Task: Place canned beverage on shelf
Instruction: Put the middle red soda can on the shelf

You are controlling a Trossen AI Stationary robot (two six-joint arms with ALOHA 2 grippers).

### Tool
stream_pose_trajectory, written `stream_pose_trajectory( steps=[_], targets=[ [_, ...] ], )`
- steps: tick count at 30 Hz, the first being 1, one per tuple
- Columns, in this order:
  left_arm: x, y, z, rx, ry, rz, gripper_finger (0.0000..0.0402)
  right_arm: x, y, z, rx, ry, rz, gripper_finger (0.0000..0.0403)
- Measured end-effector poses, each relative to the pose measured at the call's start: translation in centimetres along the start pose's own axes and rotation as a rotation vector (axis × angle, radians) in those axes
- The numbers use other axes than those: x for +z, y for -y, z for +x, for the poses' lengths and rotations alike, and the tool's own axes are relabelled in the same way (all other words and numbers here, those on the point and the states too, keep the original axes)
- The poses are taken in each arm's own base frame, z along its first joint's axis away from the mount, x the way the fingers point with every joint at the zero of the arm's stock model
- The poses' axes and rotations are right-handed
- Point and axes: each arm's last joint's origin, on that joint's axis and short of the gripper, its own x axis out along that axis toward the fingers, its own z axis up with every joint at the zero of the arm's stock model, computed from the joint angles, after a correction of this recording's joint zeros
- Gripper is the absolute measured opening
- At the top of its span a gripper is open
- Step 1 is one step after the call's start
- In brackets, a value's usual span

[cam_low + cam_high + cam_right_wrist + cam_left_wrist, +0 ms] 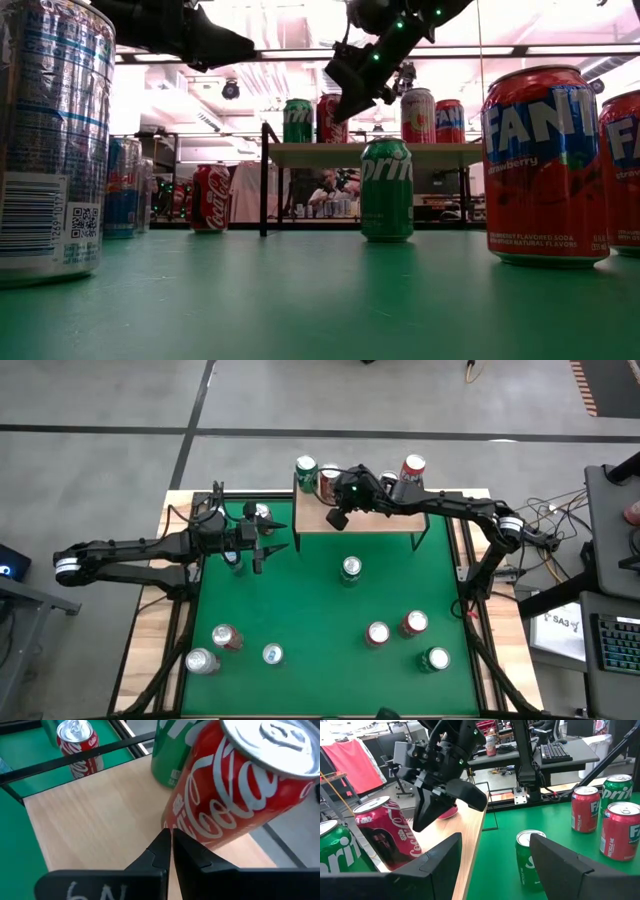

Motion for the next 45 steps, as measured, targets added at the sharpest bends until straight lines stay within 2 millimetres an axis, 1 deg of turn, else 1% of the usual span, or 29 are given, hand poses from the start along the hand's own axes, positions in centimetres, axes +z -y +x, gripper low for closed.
stream_pose_trajectory(
  steps=[9,17,30,34,40,45],
  targets=[
    [0.0,0.0,0.0,0.000,0.000,0.000,0.0219,0.5,0.7,0.1,-0.017,0.050,-0.024,0.0011],
    [0.0,0.0,0.0,0.000,0.001,-0.001,0.0219,0.5,0.9,0.1,-0.021,0.055,-0.041,0.0011],
    [0.0,0.0,0.0,0.001,0.002,-0.004,0.0219,0.0,1.0,0.2,-0.014,0.004,-0.033,0.0011],
    [0.0,0.0,0.0,0.000,0.002,-0.004,0.0219,0.1,1.2,0.4,-0.019,0.016,-0.032,0.0011],
    [0.0,0.0,0.0,0.000,0.002,-0.004,0.0219,0.8,1.4,0.4,-0.028,0.094,-0.033,0.0011],
    [0.0,0.0,0.0,0.000,0.002,-0.004,0.0219,0.8,1.4,0.4,-0.027,0.091,-0.036,0.0011]
  ],
)
